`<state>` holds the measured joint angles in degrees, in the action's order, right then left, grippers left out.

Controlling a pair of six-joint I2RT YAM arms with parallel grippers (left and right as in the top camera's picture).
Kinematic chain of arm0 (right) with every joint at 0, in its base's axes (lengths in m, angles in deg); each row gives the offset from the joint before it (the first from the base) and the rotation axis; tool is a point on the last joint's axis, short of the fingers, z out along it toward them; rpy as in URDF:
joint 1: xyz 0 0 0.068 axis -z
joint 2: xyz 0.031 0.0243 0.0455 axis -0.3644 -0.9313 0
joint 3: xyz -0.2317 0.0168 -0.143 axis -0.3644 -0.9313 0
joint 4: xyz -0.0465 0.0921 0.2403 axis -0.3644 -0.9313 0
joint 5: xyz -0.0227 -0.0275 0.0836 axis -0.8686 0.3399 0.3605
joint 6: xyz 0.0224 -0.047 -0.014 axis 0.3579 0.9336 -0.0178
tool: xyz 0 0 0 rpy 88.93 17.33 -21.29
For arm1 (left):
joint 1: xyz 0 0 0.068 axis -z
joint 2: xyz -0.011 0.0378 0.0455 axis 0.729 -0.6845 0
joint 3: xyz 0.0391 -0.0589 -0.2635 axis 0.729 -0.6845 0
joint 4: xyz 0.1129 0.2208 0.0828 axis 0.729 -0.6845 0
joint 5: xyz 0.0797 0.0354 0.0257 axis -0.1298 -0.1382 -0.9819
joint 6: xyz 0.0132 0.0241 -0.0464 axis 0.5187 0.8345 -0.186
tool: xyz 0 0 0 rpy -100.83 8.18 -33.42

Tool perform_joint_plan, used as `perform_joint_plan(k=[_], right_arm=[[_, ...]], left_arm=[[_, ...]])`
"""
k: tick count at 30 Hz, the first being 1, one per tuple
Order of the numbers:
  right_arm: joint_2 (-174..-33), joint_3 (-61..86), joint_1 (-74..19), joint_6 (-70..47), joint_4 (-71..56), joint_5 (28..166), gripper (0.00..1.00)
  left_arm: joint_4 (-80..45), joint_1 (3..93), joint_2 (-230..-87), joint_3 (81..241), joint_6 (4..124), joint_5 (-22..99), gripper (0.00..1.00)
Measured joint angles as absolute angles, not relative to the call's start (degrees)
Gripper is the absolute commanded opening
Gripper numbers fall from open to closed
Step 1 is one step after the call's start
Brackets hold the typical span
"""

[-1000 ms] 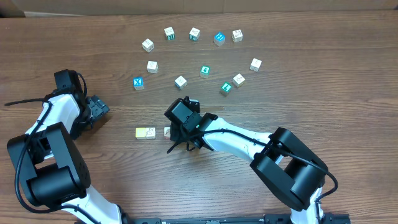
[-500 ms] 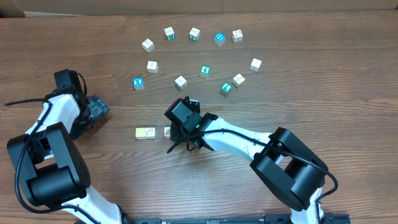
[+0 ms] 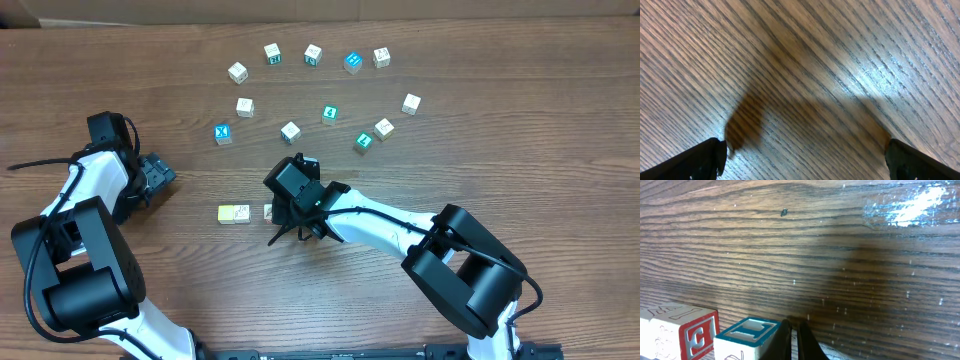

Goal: Form a horizontal line

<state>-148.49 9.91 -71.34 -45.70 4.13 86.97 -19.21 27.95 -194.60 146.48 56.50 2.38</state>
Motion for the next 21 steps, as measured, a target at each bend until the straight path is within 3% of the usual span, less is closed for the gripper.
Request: perform_joint_plan(k=[21], right_arm=[[-148.5, 9.9, -71.6, -45.7, 5.5, 90.6, 0.04]], left_arm=[[-19.2, 28.0, -194.6, 146.5, 56.5, 2.4, 0.99]])
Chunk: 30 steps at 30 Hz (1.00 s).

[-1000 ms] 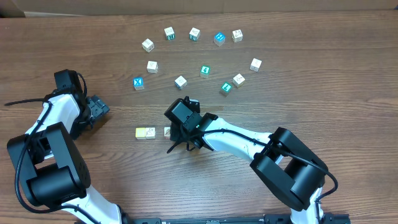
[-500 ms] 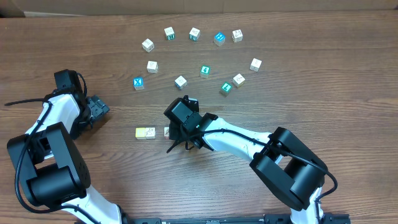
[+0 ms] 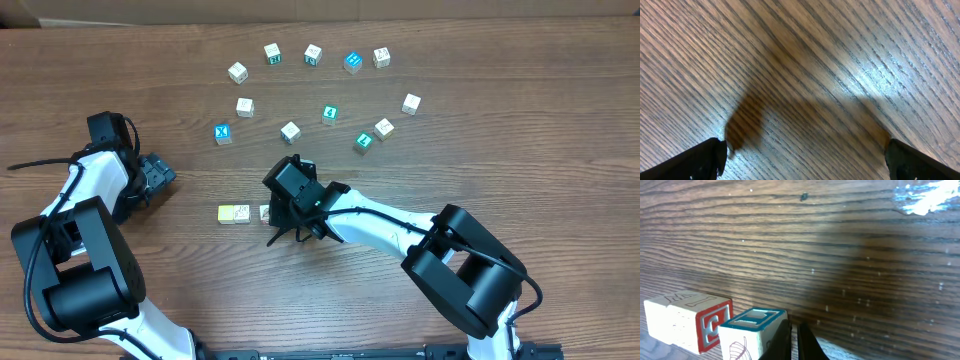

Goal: Form a horizontal line

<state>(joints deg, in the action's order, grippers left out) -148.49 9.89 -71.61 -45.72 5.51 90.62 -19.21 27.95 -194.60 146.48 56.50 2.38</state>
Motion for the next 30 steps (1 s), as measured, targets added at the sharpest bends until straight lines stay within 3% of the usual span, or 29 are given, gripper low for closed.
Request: perform_joint_plan(k=[30], right_arm=[[-148.5, 9.8, -73.4, -48.5, 4.9, 92.6, 0.04]], left_arm=[[-19.2, 28.0, -194.6, 146.5, 56.5, 2.4, 1.00]])
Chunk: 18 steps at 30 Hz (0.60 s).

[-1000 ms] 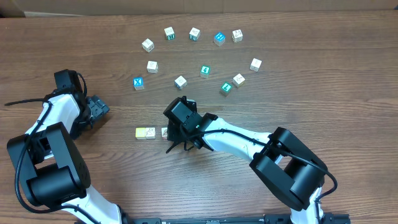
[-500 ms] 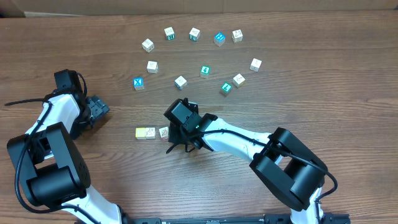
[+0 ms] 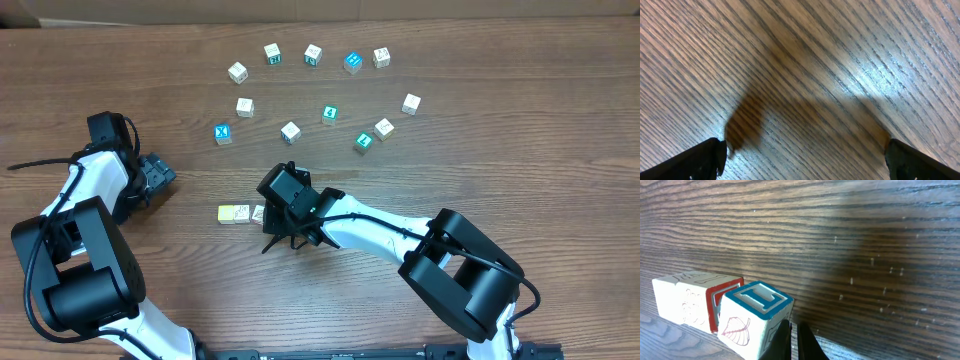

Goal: Form a horizontal line

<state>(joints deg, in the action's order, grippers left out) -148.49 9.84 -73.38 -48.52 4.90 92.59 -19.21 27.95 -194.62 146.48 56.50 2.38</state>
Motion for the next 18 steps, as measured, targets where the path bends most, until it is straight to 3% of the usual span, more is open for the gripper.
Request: perform_joint_plan(k=[18], right_arm=[[-148.5, 9.8, -73.4, -46.0, 8.0, 91.4, 0.04]], left_arm=[[-19.2, 28.0, -194.6, 146.5, 56.5, 2.4, 1.00]])
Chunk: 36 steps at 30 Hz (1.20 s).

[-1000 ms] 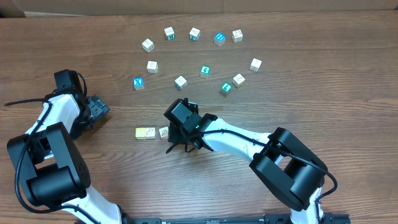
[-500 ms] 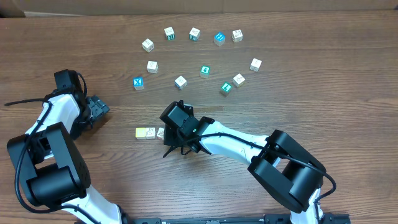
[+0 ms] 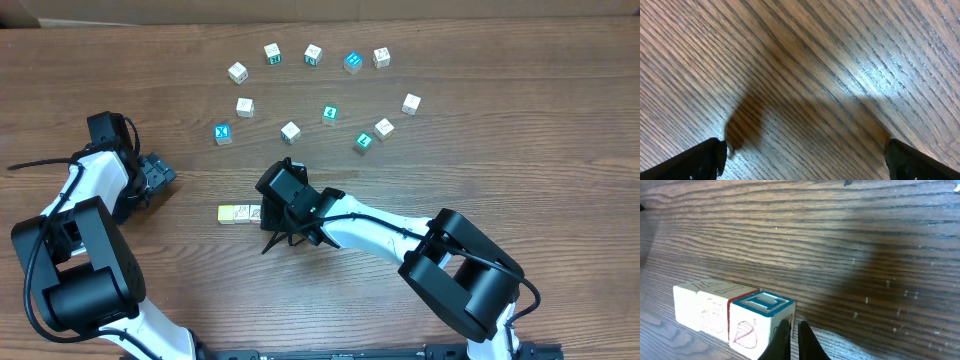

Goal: Form a horizontal line

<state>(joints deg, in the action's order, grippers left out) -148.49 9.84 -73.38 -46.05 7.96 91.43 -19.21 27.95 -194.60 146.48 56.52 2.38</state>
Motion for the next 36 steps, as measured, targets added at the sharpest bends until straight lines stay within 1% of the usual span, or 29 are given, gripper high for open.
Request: perform_joint_plan(k=[36], right_arm=[[-148.5, 9.8, -73.4, -44.2, 8.8, 89.2, 0.04]], left_arm=[[-19.2, 28.0, -194.6, 146.5, 56.5, 2.4, 1.00]])
